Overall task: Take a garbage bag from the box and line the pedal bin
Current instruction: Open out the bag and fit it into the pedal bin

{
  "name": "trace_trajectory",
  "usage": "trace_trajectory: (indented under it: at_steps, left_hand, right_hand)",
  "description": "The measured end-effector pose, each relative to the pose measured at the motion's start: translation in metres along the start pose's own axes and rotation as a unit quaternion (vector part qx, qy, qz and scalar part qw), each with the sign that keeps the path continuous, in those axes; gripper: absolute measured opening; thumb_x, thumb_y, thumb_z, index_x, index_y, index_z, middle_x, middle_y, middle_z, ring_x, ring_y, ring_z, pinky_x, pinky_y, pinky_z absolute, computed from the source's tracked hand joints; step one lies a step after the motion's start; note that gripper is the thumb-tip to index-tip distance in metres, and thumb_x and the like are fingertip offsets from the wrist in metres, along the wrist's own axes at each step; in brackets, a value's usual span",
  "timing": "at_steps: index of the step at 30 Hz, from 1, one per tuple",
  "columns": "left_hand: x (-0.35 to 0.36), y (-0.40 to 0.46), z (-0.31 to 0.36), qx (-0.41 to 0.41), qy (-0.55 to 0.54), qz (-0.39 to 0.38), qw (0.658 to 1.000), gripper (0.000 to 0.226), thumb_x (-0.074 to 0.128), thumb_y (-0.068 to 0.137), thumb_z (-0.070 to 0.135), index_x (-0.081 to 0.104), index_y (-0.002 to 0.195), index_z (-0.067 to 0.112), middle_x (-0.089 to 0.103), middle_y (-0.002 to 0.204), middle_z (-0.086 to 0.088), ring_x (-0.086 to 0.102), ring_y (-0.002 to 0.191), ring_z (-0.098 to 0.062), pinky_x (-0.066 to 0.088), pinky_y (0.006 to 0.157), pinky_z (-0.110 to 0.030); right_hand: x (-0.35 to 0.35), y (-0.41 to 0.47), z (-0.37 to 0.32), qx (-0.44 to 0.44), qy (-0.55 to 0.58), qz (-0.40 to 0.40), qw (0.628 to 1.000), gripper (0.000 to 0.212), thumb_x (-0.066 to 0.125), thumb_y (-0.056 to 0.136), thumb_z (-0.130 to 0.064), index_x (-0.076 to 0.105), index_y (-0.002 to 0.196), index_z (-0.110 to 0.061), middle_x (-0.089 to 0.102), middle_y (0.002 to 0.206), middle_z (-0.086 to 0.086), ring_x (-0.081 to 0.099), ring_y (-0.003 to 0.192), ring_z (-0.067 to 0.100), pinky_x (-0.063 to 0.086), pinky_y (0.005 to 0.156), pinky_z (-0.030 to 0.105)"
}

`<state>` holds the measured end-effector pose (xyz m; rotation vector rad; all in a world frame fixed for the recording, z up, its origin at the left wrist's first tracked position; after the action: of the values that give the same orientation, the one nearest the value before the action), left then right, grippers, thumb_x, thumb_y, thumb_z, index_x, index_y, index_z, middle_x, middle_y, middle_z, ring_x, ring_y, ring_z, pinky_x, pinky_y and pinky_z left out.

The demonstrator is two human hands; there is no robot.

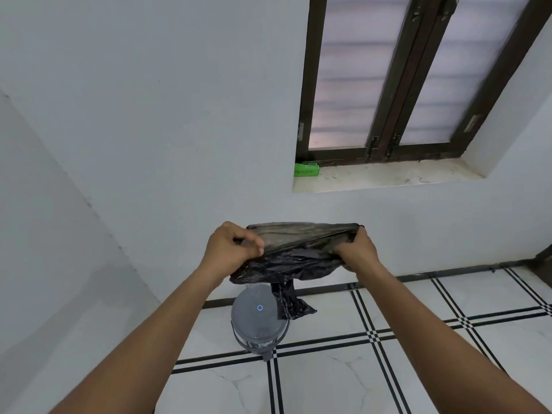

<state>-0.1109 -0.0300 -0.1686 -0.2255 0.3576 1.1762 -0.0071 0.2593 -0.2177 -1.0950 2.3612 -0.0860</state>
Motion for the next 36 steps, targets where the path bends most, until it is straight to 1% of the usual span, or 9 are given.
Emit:
trace_trajectory:
  at_steps: [3, 6, 11, 16, 19, 23, 27, 31, 36]
  left_hand:
    - [0.006, 0.004, -0.010, 0.072, 0.303, -0.017, 0.950, 0.025, 0.066, 0.085, -0.005, 0.076, 0.090, 0.018, 0.050, 0.094, 0.012, 0.062, 0.091, -0.019, 0.045, 0.068, -0.021]
    - [0.002, 0.005, -0.018, 0.091, 0.412, 0.012, 0.906, 0.024, 0.063, 0.089, 0.005, 0.068, 0.110, 0.015, 0.038, 0.108, 0.002, 0.052, 0.072, -0.021, 0.044, 0.060, -0.033]
    - [-0.008, 0.015, -0.026, 0.042, 0.461, 0.034, 0.886, 0.085, 0.072, 0.082, 0.017, 0.025, 0.153, 0.005, 0.032, 0.128, -0.015, 0.051, 0.065, -0.026, 0.044, 0.053, -0.035]
    - [-0.007, 0.011, -0.039, 0.052, 0.505, 0.040, 0.861, 0.089, 0.070, 0.079, 0.005, 0.022, 0.154, 0.010, 0.024, 0.144, -0.016, 0.048, 0.082, -0.028, 0.044, 0.060, -0.038]
    - [-0.021, 0.011, -0.061, 0.016, 0.535, 0.020, 0.844, 0.065, 0.065, 0.087, 0.008, 0.043, 0.143, 0.031, 0.011, 0.162, -0.010, 0.048, 0.103, -0.032, 0.046, 0.067, -0.037]
    - [-0.033, 0.011, -0.097, -0.110, 0.577, -0.080, 0.805, 0.048, 0.062, 0.093, 0.021, 0.055, 0.140, 0.030, 0.024, 0.154, -0.011, 0.057, 0.108, -0.028, 0.049, 0.076, -0.035]
    - [-0.011, 0.015, -0.096, -0.176, 0.400, -0.175, 0.882, 0.048, 0.053, 0.097, 0.021, 0.053, 0.144, 0.015, 0.045, 0.144, -0.019, 0.055, 0.118, -0.027, 0.049, 0.101, -0.029]
    - [-0.011, 0.026, -0.065, -0.097, 0.300, -0.051, 0.948, 0.045, 0.065, 0.084, 0.016, 0.054, 0.127, 0.010, 0.044, 0.135, -0.016, 0.061, 0.098, -0.032, 0.054, 0.085, -0.033]
    - [-0.027, 0.023, -0.049, 0.098, 0.447, 0.060, 0.887, 0.099, 0.078, 0.079, 0.016, 0.019, 0.159, 0.008, 0.006, 0.165, -0.012, 0.059, 0.076, -0.033, 0.052, 0.061, -0.041]
  right_hand:
    - [0.004, -0.011, -0.002, 0.073, 0.303, -0.035, 0.950, 0.023, 0.073, 0.077, 0.000, 0.069, 0.099, -0.006, 0.070, 0.090, 0.011, 0.066, 0.083, 0.026, 0.056, 0.064, 0.032]
    - [0.010, -0.023, -0.016, 0.042, 0.385, -0.084, 0.918, 0.027, 0.083, 0.075, 0.000, 0.072, 0.100, -0.005, 0.075, 0.089, 0.013, 0.073, 0.078, 0.030, 0.062, 0.073, 0.040]
    - [0.022, -0.031, -0.025, -0.090, 0.036, -0.128, 0.987, 0.031, 0.071, 0.085, 0.004, 0.078, 0.074, -0.023, 0.073, 0.086, 0.006, 0.073, 0.085, 0.035, 0.064, 0.075, 0.036]
    - [0.036, -0.040, -0.032, -0.154, -0.371, -0.121, 0.908, 0.075, 0.057, 0.086, -0.005, 0.038, 0.156, -0.024, 0.050, 0.144, 0.008, 0.055, 0.125, 0.032, 0.050, 0.098, 0.034]
    - [0.026, -0.038, -0.030, -0.155, -0.388, -0.026, 0.908, 0.088, 0.062, 0.087, -0.011, 0.016, 0.161, -0.013, 0.039, 0.149, 0.013, 0.057, 0.119, 0.036, 0.048, 0.093, 0.037]
    - [0.014, -0.040, -0.020, -0.103, -0.171, 0.075, 0.977, 0.066, 0.061, 0.080, -0.006, 0.049, 0.144, -0.017, 0.053, 0.136, 0.008, 0.060, 0.112, 0.027, 0.048, 0.086, 0.030]
    - [0.038, -0.052, -0.025, -0.133, -0.127, 0.046, 0.982, 0.067, 0.082, 0.062, -0.039, 0.055, 0.122, -0.024, 0.054, 0.117, -0.004, 0.058, 0.104, 0.019, 0.053, 0.088, 0.033]
    - [0.066, -0.066, -0.034, -0.253, -0.321, 0.036, 0.912, 0.048, 0.070, 0.081, -0.016, 0.048, 0.123, -0.024, 0.048, 0.114, 0.005, 0.054, 0.072, 0.025, 0.050, 0.067, 0.035]
    - [0.080, -0.055, -0.032, -0.313, -0.332, -0.085, 0.886, 0.034, 0.067, 0.085, 0.000, 0.076, 0.113, -0.016, 0.058, 0.114, 0.000, 0.064, 0.094, 0.025, 0.050, 0.081, 0.028]
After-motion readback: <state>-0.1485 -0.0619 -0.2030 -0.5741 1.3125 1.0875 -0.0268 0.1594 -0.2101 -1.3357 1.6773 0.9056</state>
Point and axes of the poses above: each hand's wrist, its own y-axis towards the middle knuckle, its own x-axis out of the palm, z = x × y, the point moved 7 cm from there along y, towards the middle knuckle
